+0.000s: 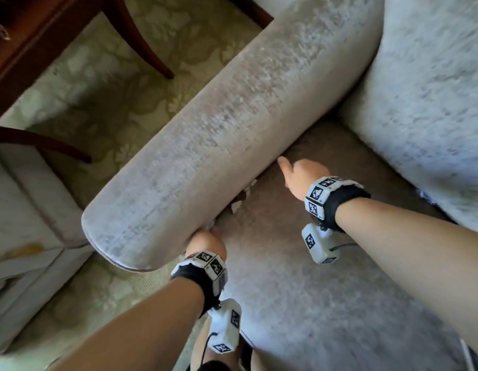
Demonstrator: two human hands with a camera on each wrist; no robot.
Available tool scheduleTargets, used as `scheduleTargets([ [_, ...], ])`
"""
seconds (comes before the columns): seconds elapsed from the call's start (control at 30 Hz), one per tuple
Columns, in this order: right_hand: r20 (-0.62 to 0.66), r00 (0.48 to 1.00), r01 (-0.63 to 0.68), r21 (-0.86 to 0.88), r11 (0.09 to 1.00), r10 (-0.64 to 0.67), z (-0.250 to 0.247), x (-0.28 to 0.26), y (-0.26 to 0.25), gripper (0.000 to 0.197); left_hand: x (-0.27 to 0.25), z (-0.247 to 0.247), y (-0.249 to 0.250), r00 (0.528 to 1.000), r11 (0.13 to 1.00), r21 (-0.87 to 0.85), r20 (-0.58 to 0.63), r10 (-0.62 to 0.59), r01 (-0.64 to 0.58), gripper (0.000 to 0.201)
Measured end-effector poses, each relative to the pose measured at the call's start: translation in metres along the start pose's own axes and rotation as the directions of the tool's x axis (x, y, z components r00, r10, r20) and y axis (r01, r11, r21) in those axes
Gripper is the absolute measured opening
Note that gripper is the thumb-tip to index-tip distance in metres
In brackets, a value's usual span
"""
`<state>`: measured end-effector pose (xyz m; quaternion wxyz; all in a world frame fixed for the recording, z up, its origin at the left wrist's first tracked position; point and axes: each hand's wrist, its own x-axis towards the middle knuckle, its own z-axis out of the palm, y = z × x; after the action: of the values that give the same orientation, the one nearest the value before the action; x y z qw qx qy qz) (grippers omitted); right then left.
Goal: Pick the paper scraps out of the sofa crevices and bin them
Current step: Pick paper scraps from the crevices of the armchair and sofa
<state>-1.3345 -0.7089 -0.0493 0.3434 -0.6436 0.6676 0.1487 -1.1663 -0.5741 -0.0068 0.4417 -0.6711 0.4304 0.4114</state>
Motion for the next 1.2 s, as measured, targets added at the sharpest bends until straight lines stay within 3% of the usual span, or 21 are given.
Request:
scheduleTargets([
  [0.03, -0.017, 1.000, 0.018, -0.025, 1.000, -0.019, 0.004, -0.002, -0.005, 0.055, 0.006, 0.007, 0.003, 0.999, 1.000, 0.027, 0.034, 0.014, -0.015, 0.037],
  [0.1, -0.001, 0.998, 0.059, -0.046, 0.997, -0.059, 0.010, -0.008, -0.014, 0.029, 0.012, 0.015, 0.007, 1.000, 0.999, 0.039, -0.020, 0.015, -0.014, 0.042],
  [0.23, 0.060, 0.989, 0.139, -0.015, 0.990, -0.138, 0.036, -0.014, -0.031, 0.026, 0.021, 0.010, 0.004, 1.000, 0.996, -0.088, -0.020, -0.017, 0.015, 0.049],
  [0.3, 0.131, 0.980, 0.142, 0.052, 0.989, -0.148, 0.050, -0.013, -0.039, 0.040, 0.017, 0.001, 0.005, 0.997, 0.995, -0.103, -0.077, -0.017, 0.009, 0.057],
  [0.4, 0.251, 0.961, 0.090, 0.104, 0.990, -0.114, 0.075, -0.008, -0.055, 0.081, 0.007, -0.020, 0.012, 0.990, 0.985, -0.157, -0.129, 0.057, -0.077, 0.064],
  [0.47, 0.193, 0.980, 0.043, 0.004, 0.999, -0.043, 0.096, 0.001, -0.068, 0.090, 0.015, -0.027, 0.014, 0.987, 0.983, -0.109, -0.088, 0.135, -0.144, 0.071],
  [0.57, 0.034, 0.999, -0.009, -0.072, 0.997, 0.011, 0.112, 0.010, -0.079, 0.059, 0.028, -0.032, 0.010, 0.975, 0.972, -0.078, -0.026, 0.219, -0.221, 0.102],
  [0.67, 0.026, 0.998, 0.064, -0.116, 0.991, -0.061, 0.116, 0.015, -0.074, 0.040, 0.045, -0.030, 0.016, 0.962, 0.963, -0.042, 0.045, 0.268, -0.266, 0.089],
  [0.73, 0.043, 0.994, 0.103, -0.146, 0.984, -0.098, 0.116, 0.020, -0.071, 0.031, 0.054, -0.030, 0.021, 0.963, 0.970, -0.040, 0.118, 0.244, -0.241, 0.074],
  [0.9, 0.121, 0.989, 0.104, -0.141, 0.985, -0.087, 0.106, 0.024, -0.071, 0.034, 0.019, -0.054, 0.026, 0.980, 0.972, -0.151, 0.056, 0.192, -0.182, 0.067],
  [0.97, 0.194, 0.976, 0.130, -0.176, 0.976, -0.096, 0.094, 0.021, -0.066, 0.038, 0.034, -0.031, 0.017, 0.985, 0.982, -0.144, 0.107, 0.138, -0.122, 0.068],
  [1.07, 0.373, 0.916, 0.257, -0.269, 0.928, -0.145, 0.075, 0.012, -0.066, 0.044, 0.065, 0.007, 0.000, 0.991, 0.998, -0.064, 0.135, -0.017, 0.026, 0.069],
  [1.13, 0.367, 0.910, 0.290, -0.237, 0.927, -0.191, 0.059, 0.008, -0.062, 0.041, 0.073, 0.023, -0.007, 0.995, 0.983, -0.159, 0.058, -0.083, 0.091, 0.059],
  [1.2, 0.315, 0.927, 0.234, -0.071, 0.970, -0.201, 0.034, 0.003, -0.052, 0.024, 0.089, 0.040, -0.011, 0.992, 0.960, -0.254, -0.021, -0.127, 0.118, 0.057],
])
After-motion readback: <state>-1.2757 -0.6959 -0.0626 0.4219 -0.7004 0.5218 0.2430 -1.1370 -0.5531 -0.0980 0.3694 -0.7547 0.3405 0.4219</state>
